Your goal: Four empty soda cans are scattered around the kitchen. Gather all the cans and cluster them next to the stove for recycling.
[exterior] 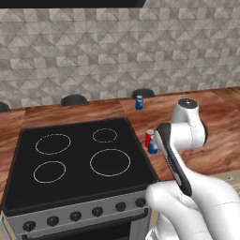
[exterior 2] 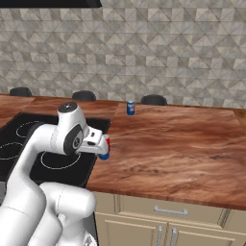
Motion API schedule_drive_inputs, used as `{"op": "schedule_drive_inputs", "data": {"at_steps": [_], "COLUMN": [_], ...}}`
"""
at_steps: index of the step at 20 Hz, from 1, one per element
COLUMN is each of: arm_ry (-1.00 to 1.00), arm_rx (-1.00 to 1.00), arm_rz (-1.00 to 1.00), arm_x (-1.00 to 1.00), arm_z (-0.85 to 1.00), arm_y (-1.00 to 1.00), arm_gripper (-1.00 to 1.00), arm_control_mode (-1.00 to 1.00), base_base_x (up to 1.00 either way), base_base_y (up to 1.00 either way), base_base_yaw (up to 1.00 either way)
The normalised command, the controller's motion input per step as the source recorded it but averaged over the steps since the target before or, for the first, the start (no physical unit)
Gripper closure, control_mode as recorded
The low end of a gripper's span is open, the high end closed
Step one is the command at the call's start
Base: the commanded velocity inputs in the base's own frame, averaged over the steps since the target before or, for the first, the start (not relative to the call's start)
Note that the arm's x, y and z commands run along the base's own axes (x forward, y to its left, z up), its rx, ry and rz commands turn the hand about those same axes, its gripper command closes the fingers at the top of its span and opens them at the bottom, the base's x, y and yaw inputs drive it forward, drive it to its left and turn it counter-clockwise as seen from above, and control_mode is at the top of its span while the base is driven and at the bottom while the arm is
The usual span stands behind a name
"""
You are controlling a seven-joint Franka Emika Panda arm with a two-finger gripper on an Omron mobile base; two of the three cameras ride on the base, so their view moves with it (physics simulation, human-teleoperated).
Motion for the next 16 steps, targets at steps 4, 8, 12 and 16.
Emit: {"op": "schedule_drive_inputs", "data": {"at_steps": [4,8,12,16], "arm_ry": [0.00,0.00,-0.02,-0.03], "arm_rx": [0.00,0.00,0.00,0.00], "arm_rz": [0.00,0.00,0.00,0.00], "arm_x": [-0.11,-0.05,-0.14,-0.18], "arm_z": [0.30,0.22,0.18,0.13], "arm_y": [0.03,0.00,0.00,0.00], "arm_gripper": [-1.00,-1.00,-1.00,-1.00], "arm_control_mode": [-1.00,-1.00,-1.00,1.00], "base_base_x": [0.00,0.00,0.00,-0.11], "base_base_y": [0.00,0.00,0.00,-0.05], "base_base_yaw": [0.00,0.00,0.00,0.00]}}
